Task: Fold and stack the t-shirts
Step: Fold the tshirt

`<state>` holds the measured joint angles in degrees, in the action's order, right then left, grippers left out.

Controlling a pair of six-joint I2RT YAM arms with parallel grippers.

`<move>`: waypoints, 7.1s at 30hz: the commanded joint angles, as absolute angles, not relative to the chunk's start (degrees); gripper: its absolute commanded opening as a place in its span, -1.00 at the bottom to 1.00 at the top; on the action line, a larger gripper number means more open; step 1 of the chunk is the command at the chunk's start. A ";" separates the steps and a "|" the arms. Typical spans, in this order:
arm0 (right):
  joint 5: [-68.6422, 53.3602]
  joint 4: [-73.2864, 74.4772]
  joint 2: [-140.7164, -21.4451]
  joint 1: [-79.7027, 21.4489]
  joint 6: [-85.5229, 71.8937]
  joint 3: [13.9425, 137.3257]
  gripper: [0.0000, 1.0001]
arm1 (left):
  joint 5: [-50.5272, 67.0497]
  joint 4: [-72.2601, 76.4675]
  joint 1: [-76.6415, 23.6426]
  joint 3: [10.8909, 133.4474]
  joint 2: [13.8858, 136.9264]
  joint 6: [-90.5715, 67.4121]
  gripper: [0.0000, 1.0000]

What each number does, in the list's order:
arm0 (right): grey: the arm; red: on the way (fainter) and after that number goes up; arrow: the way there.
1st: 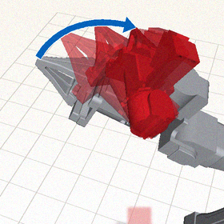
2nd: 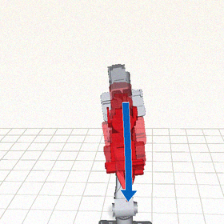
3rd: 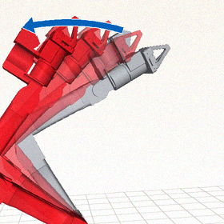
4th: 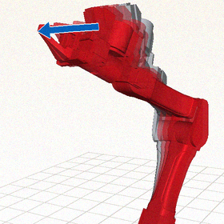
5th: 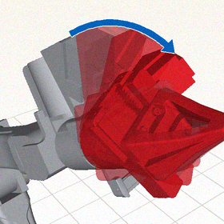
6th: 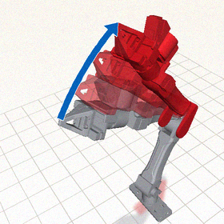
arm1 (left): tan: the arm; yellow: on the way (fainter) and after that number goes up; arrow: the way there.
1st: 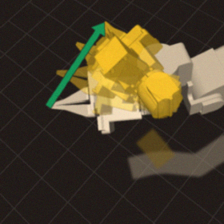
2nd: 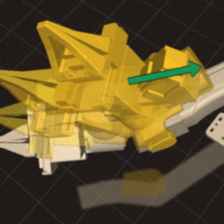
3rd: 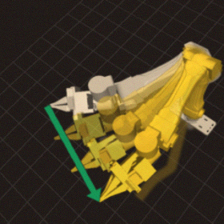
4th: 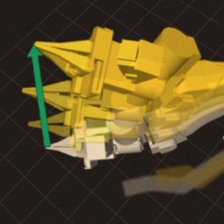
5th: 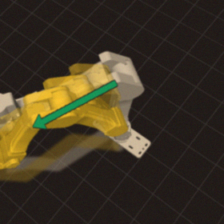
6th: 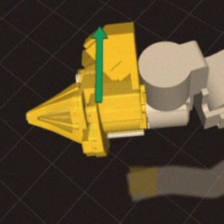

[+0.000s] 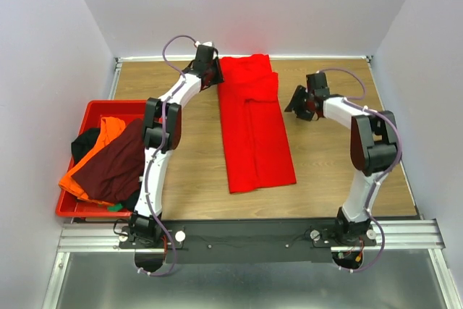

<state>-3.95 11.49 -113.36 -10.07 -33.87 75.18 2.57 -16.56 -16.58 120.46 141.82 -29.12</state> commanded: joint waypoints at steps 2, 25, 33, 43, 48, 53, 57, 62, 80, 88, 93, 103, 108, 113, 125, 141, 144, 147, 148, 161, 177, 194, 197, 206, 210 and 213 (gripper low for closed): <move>-3.26 12.65 -102.76 -12.91 -35.95 65.59 0.27 | 4.93 -15.82 -17.05 115.26 131.86 -28.03 -0.11; -5.62 24.34 -69.70 -19.77 -39.99 31.56 0.19 | -10.54 -13.26 -44.47 39.73 74.29 -60.55 0.09; -5.10 24.52 -72.24 -23.81 -40.87 30.94 0.10 | -10.11 -16.26 -46.93 36.48 71.45 -61.44 0.17; -5.27 24.78 -73.12 -24.61 -40.78 30.94 0.01 | -5.10 -11.95 -50.10 34.19 75.58 -60.03 0.05; -6.06 25.49 -72.51 -24.61 -40.69 30.32 -0.07 | -3.96 -11.95 -50.97 33.49 76.03 -60.03 0.00; -6.67 27.07 -71.20 -24.61 -40.51 29.62 -0.07 | -3.25 -12.22 -51.85 32.17 76.29 -60.82 -0.08; -7.91 27.33 -71.19 -24.70 -41.04 29.18 -0.13 | -3.16 -12.13 -52.91 31.99 76.73 -61.43 -0.13; -8.35 27.60 -72.07 -24.87 -41.04 29.18 -0.13 | -3.08 -11.34 -53.26 32.78 78.75 -60.91 -0.17; -6.86 28.65 -70.40 -34.79 -46.48 31.64 -0.99 | -6.59 -24.51 -53.44 39.90 76.38 -54.76 -1.00; -2.30 31.11 -68.03 -45.70 -51.07 31.90 -0.99 | -1.84 -24.87 -53.79 34.54 70.84 -55.73 -1.00; 6.05 32.43 -74.08 -45.62 -47.38 40.85 -0.99 | -7.73 -24.35 -51.86 40.67 73.29 -50.99 -1.00; 14.06 30.85 -89.30 -41.84 -43.77 60.98 -0.99 | -6.24 -15.30 -40.52 51.49 80.85 -44.74 -1.00; 14.85 28.13 -95.79 -37.37 -42.54 65.74 -0.99 | -5.10 -13.98 -37.09 58.00 88.32 -42.98 -1.00; 14.68 25.58 -100.71 -33.23 -42.10 70.30 -0.99 | -4.49 -13.45 -33.67 64.85 95.69 -42.72 -1.00; 13.72 23.82 -111.00 -28.66 -40.96 79.36 -0.99 | -2.55 -14.41 -29.09 78.04 108.53 -41.40 -1.00; 10.81 22.06 -112.32 -24.52 -40.78 80.16 -0.99 | -0.79 -15.03 -26.63 83.23 113.73 -38.58 -1.00; 10.64 21.80 -112.33 -24.08 -40.87 79.72 -0.99 | -0.27 -14.50 -26.10 83.06 114.26 -38.41 -1.00; 10.11 21.36 -112.41 -23.56 -40.78 79.63 -0.99 | 0.00 -14.06 -25.66 83.06 114.61 -38.06 -1.00; 9.41 21.27 -112.59 -23.47 -40.52 79.89 -0.99 | 1.65 -13.80 -25.49 83.14 114.70 -37.71 -1.00; 10.98 20.92 -107.94 -21.97 -37.53 80.86 0.29 | 2.11 -10.98 -23.12 82.00 107.33 -34.28 0.17; 7.21 20.83 -112.40 -27.16 -32.96 81.38 -0.03 | 1.58 -14.15 -26.72 81.03 111.52 -36.21 -1.00; 12.57 20.92 -122.69 -26.63 -30.06 90.79 -0.04 | -1.40 -19.16 -24.70 96.86 126.65 -33.84 -1.00; 13.09 20.92 -123.05 -25.93 -30.15 90.18 -0.04 | -1.76 -18.28 -23.82 94.76 125.86 -33.92 -1.00; 9.06 20.74 -123.14 -23.82 -28.13 90.79 -0.03 | -0.70 -16.88 -22.15 94.22 124.98 -33.14 -1.00; 8.00 20.65 -121.56 -23.73 -27.42 91.23 -0.03 | -0.79 -15.82 -22.15 94.92 122.18 -32.17 -0.99; 7.91 20.74 -119.63 -23.73 -27.33 90.62 -0.03 | -0.88 -15.38 -22.15 94.92 119.98 -31.47 -0.75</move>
